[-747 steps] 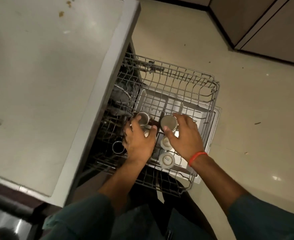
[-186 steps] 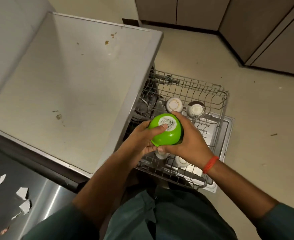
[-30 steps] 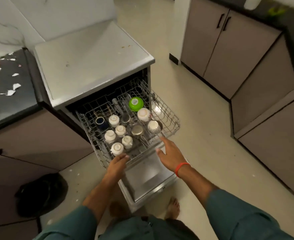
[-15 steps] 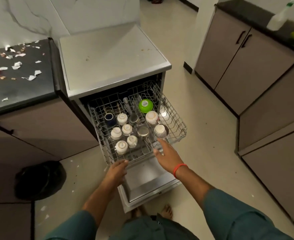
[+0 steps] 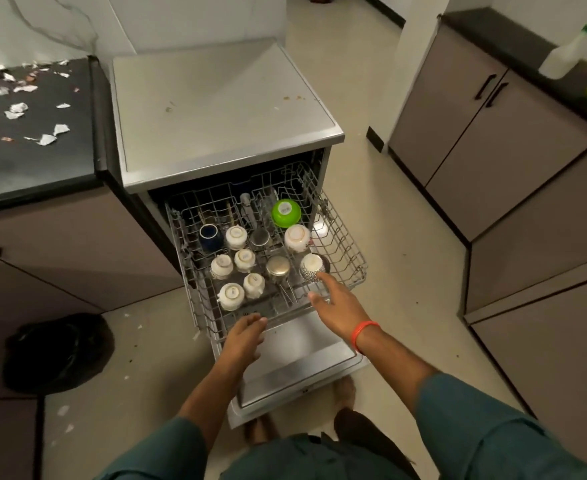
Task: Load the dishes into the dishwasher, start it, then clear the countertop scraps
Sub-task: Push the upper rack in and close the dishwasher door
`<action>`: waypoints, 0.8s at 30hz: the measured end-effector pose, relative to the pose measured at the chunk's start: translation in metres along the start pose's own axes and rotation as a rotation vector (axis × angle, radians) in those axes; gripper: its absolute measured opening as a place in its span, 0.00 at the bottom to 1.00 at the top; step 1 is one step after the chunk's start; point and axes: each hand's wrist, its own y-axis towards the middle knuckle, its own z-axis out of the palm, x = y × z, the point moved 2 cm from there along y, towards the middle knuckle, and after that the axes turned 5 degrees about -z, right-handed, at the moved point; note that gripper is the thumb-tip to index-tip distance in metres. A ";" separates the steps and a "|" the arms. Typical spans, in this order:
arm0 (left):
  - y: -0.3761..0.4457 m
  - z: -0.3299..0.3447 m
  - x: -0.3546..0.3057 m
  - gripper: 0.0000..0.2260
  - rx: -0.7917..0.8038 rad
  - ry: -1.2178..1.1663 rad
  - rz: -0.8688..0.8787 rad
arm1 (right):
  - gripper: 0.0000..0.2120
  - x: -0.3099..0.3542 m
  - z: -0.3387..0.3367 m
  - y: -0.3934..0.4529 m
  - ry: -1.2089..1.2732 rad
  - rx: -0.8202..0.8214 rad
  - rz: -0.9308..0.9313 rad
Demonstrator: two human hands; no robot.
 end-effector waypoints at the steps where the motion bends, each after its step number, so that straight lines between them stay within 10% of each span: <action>1: 0.000 0.004 -0.002 0.15 -0.018 0.001 -0.008 | 0.26 -0.004 -0.002 0.006 0.012 0.017 0.009; 24: -0.021 0.084 -0.038 0.13 -0.232 -0.158 -0.103 | 0.26 -0.047 -0.030 0.087 0.049 0.444 0.040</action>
